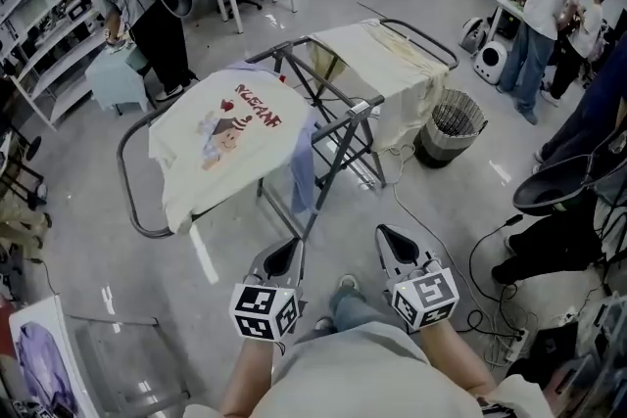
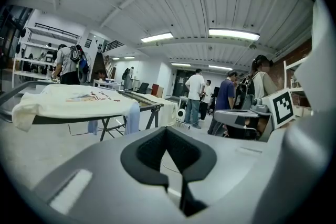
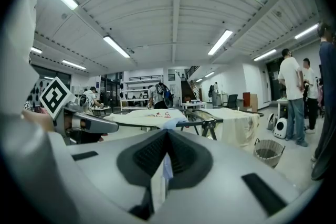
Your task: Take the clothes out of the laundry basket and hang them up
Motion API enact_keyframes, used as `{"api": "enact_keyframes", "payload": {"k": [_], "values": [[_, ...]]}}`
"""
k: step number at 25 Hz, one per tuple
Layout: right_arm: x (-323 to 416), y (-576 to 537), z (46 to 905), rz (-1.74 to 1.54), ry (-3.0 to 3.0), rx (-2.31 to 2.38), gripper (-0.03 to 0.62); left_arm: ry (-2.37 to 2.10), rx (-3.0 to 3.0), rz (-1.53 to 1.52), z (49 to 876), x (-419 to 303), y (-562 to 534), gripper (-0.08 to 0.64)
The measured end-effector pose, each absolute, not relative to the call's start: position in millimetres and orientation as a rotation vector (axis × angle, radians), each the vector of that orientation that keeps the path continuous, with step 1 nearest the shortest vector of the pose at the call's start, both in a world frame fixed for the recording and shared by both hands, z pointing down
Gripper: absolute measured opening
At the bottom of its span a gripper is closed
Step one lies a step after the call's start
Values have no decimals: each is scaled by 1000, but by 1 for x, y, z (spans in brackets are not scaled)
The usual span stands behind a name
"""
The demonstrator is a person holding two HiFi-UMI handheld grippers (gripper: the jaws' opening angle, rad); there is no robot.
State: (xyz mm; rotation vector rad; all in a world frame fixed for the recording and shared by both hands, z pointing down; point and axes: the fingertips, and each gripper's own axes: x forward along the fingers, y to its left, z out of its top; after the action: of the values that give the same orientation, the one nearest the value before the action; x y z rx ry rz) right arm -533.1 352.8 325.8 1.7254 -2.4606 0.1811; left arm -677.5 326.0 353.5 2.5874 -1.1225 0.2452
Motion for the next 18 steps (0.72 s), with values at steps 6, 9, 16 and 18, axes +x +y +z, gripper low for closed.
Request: {"api": "enact_keyframes", "payload": {"k": [6, 9, 16, 18], "values": [[-539, 344, 317, 169, -2491, 1716, 0, -1141, 2581, 245, 353, -680, 324, 11], [-540, 340, 316, 165, -2496, 1720, 0, -1141, 2581, 245, 353, -679, 321, 11], [-537, 336, 318, 181, -2494, 1735, 0, -1141, 2576, 239, 353, -678, 317, 11], [-536, 335, 318, 181, -2494, 1740, 0, -1143, 2573, 243, 354, -679, 316, 11]]}}
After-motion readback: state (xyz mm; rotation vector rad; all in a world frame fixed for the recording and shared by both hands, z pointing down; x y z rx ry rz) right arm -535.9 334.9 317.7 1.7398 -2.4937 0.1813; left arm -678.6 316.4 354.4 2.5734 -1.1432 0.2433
